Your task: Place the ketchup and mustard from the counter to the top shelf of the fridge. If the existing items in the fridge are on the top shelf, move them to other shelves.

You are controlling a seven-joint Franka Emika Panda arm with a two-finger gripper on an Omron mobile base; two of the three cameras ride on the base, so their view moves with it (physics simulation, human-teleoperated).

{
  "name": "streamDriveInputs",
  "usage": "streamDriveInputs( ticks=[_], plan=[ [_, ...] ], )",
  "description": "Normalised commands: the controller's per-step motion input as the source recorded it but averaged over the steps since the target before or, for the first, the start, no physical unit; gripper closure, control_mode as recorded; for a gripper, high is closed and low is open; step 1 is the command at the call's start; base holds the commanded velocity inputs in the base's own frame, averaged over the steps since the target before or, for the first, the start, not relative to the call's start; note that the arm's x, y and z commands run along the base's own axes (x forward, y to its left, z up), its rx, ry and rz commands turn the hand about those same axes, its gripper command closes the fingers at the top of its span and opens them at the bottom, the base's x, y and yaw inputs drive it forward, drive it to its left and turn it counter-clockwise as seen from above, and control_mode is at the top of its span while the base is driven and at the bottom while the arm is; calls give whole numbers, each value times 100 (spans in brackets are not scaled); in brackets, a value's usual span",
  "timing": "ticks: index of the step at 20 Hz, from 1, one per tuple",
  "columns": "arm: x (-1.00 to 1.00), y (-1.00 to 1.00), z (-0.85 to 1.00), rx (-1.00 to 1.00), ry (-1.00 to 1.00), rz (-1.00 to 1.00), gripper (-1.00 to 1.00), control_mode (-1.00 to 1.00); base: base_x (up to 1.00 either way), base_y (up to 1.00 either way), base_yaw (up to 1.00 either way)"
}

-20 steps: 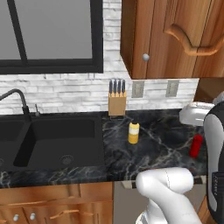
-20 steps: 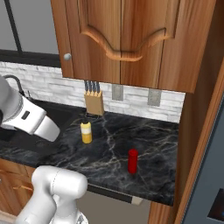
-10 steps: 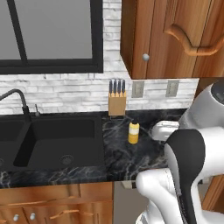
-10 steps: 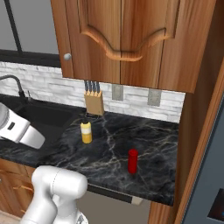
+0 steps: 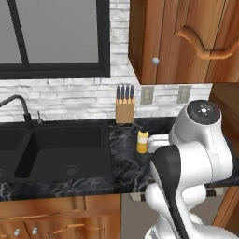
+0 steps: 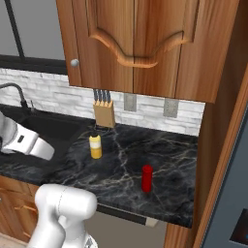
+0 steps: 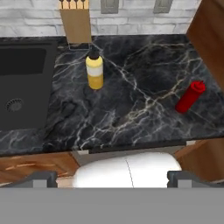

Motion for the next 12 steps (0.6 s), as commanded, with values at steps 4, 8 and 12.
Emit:
streamDriveInputs(
  ticks=[4, 8, 12],
  plan=[
    [89, 2, -68, -8, 0, 5, -100, -100, 0, 0, 0],
    [72, -25, -58, -6, 0, 0, -100, -100, 0, 0, 0],
    [54, -23, -60, -2, 0, 0, -100, -100, 0, 0, 0]
  ],
)
